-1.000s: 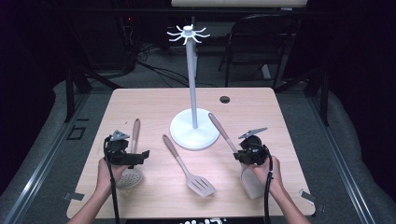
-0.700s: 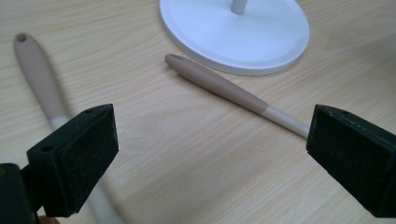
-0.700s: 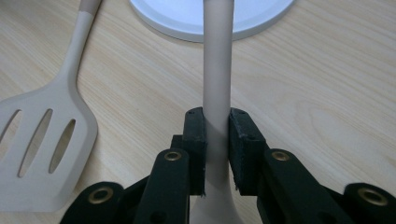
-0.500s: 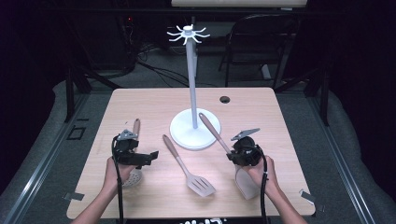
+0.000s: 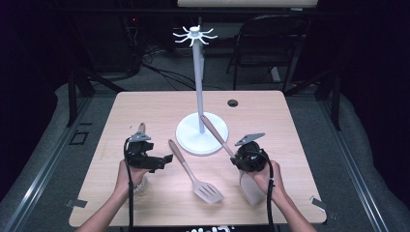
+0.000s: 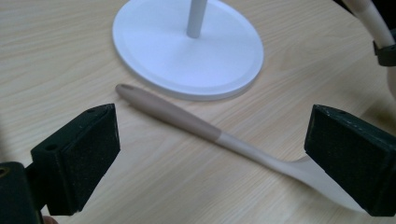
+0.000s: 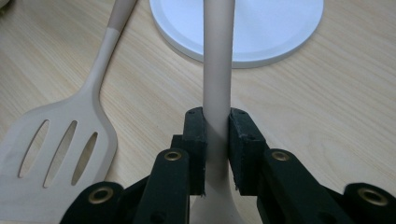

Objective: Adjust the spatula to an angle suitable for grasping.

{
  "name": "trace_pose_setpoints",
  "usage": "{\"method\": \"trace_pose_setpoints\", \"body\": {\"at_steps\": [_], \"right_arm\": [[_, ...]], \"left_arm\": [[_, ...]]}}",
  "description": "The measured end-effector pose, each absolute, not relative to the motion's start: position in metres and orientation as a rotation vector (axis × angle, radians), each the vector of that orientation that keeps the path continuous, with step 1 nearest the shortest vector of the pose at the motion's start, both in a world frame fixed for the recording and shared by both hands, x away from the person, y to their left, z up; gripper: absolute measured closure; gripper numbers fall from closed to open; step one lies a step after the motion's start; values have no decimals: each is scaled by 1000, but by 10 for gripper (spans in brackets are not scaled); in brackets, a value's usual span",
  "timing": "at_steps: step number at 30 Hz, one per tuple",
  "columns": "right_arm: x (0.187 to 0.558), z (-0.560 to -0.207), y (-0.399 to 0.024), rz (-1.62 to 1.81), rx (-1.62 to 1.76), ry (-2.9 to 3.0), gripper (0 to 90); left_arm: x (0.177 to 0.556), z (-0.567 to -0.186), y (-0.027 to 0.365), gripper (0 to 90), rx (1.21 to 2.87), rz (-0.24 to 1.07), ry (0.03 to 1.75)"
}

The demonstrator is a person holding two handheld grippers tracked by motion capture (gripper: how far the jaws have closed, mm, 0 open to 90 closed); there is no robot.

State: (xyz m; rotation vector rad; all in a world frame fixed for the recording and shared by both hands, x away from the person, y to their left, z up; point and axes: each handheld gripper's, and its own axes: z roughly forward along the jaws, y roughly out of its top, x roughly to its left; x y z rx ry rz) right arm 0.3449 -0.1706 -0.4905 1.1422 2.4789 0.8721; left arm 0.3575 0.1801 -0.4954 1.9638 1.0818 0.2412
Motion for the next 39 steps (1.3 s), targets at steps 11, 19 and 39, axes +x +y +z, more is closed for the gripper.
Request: {"method": "trace_pose_setpoints", "body": {"at_steps": [11, 19, 39], "right_arm": [[342, -485, -170, 891, 1111, 2447, 783], [340, -483, -165, 906, 1074, 2436, 782], [338, -481, -154, 941, 1011, 2405, 782]], "left_arm": [[368, -488, 133, 33, 1952, 161, 983], [375, -485, 111, 41, 1920, 114, 951], [385, -484, 62, 201, 1834, -1, 875]]}}
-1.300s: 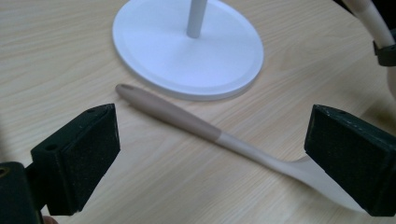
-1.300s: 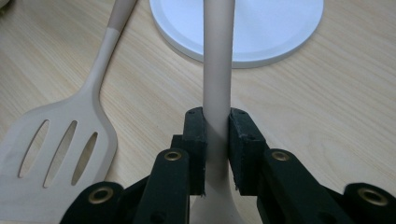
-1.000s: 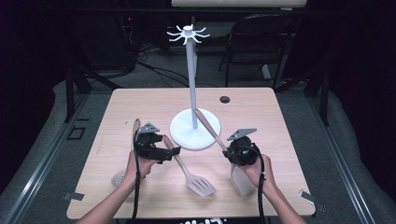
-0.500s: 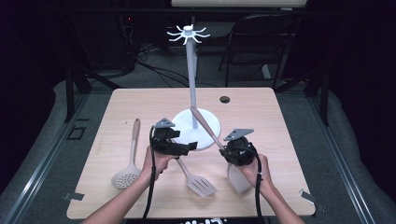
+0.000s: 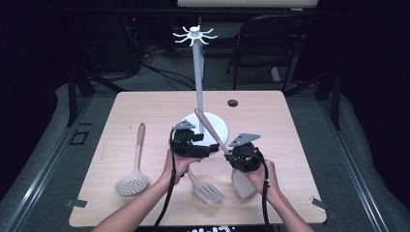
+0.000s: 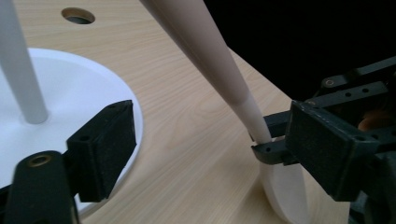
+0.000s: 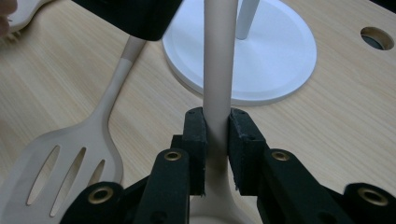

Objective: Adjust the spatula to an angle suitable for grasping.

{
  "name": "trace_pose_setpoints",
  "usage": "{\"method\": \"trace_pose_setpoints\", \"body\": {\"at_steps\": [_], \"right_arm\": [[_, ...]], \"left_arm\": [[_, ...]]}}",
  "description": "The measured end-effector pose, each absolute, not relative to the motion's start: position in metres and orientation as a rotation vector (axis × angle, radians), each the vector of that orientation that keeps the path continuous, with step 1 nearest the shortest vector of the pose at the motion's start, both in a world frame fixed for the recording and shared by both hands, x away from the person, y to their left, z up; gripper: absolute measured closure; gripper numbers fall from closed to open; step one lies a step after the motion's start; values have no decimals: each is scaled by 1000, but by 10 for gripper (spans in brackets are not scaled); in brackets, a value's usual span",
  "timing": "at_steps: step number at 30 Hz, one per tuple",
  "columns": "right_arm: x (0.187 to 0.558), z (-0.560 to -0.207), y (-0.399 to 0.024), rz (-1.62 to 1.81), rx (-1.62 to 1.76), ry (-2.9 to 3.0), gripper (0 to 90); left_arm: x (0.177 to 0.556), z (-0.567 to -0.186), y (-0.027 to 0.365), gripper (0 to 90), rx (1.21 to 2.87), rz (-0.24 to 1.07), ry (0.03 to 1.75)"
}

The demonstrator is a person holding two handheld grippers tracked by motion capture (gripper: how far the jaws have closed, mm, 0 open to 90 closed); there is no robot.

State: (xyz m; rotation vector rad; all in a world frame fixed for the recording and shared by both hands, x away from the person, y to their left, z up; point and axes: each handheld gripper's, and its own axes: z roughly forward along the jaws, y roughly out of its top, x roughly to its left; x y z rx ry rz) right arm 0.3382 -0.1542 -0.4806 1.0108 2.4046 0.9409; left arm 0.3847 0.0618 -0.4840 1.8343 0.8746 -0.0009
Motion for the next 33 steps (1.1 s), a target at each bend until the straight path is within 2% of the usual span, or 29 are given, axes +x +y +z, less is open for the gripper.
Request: {"method": "trace_pose_setpoints", "body": {"at_steps": [4, 17, 24, 33], "right_arm": [[337, -479, -154, 951, 1007, 2387, 782], [332, -475, -153, 993, 982, 2318, 782], [331, -473, -155, 1031, 980, 2279, 780], [328, -466, -161, 1124, 964, 2226, 757]], "left_arm": [[385, -484, 56, 354, 1806, -5, 866], [384, -482, 46, 680, 1693, -54, 819], [381, -477, 43, 762, 1655, -69, 769], [379, -460, 39, 770, 1682, -23, 692]]}}
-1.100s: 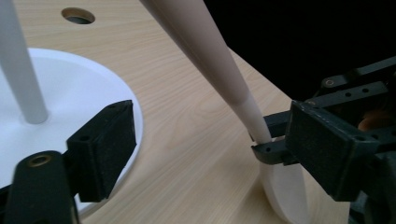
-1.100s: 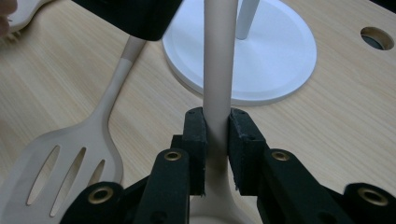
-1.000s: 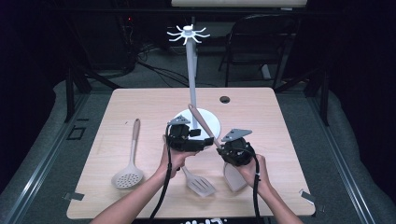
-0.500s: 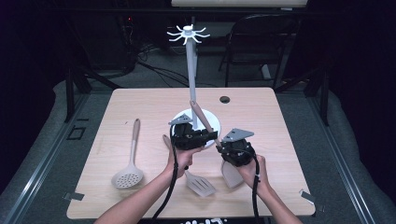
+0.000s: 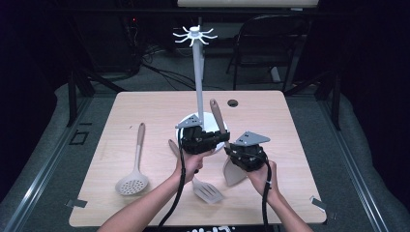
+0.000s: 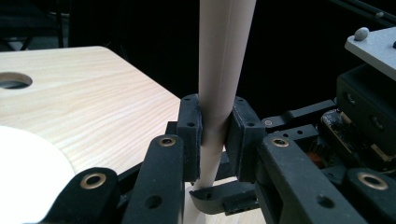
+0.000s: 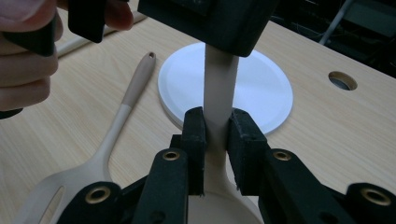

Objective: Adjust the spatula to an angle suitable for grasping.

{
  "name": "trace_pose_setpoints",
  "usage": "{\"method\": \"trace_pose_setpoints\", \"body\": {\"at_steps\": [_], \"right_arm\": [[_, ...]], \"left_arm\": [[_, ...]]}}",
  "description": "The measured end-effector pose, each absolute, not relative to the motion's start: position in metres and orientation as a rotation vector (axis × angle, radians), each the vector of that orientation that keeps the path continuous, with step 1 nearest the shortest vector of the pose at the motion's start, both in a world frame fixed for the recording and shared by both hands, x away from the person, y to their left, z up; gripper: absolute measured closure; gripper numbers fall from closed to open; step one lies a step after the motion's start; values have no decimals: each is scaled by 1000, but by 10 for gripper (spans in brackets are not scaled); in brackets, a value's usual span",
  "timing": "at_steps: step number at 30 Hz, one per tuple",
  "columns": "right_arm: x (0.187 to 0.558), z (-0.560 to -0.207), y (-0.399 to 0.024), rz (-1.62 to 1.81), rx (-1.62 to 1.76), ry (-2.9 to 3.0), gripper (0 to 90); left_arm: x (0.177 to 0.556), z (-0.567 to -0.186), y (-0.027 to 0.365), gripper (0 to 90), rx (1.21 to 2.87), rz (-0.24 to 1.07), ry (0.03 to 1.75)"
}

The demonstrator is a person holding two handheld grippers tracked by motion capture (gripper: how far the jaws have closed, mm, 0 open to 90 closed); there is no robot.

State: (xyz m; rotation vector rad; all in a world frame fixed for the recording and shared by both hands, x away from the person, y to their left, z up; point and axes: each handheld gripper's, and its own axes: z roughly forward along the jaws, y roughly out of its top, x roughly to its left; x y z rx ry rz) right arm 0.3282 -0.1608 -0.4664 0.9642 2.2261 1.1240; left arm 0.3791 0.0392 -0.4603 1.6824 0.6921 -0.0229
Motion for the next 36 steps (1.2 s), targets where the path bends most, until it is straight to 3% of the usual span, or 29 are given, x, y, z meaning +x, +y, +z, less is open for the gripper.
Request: {"method": "trace_pose_setpoints", "body": {"at_steps": [7, 17, 19, 21, 28, 36], "right_arm": [[326, -463, -173, 1199, 976, 2218, 584], [333, -475, -199, 1160, 1091, 2241, 265], [334, -477, -200, 1147, 1103, 2247, 245], [337, -482, -202, 1096, 1146, 2260, 159], [344, -495, -209, 983, 1197, 2334, 53], [347, -499, -206, 918, 1185, 2385, 0]], "left_arm": [[384, -455, 42, 771, 1726, 27, 677], [396, -438, 49, 770, 1742, 77, 654], [398, -435, 50, 771, 1743, 81, 651], [402, -430, 51, 771, 1750, 98, 646], [408, -423, 54, 770, 1765, 120, 639], [414, -415, 54, 770, 1769, 134, 630]]}}
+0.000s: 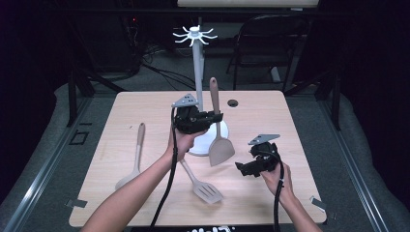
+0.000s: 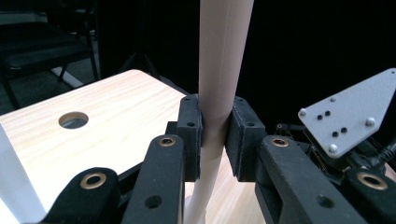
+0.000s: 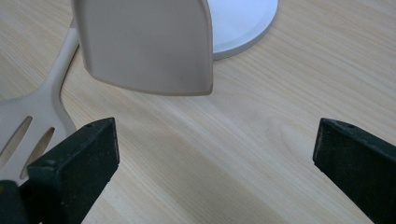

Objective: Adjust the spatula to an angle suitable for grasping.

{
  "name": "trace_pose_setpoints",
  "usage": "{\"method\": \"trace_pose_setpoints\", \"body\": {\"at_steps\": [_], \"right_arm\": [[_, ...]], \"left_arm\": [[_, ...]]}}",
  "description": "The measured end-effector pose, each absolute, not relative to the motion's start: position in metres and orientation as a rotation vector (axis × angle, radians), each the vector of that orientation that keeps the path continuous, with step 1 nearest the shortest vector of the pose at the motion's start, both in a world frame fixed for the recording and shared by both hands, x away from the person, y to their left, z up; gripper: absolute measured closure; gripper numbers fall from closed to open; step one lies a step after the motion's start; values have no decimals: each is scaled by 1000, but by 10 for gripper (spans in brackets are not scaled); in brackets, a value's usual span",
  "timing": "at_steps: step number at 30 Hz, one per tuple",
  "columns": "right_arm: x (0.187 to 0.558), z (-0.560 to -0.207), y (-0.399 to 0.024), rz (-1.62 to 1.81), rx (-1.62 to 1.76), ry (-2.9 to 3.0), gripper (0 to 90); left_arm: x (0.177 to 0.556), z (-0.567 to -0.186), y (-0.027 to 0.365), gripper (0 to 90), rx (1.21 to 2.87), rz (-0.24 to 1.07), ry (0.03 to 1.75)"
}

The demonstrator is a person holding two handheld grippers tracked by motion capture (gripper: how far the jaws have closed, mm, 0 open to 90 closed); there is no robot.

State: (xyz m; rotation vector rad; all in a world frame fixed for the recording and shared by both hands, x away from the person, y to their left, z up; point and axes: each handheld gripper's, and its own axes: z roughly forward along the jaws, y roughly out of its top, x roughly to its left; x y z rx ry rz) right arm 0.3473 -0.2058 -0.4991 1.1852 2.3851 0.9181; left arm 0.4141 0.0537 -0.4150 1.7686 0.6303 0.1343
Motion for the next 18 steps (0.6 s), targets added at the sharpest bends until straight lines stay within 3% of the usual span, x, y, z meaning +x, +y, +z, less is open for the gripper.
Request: {"method": "trace_pose_setpoints", "body": {"at_steps": [18], "right_arm": [[349, -499, -208, 896, 1172, 2398, 0]], "left_arm": [[435, -383, 56, 770, 1777, 174, 631]]}}
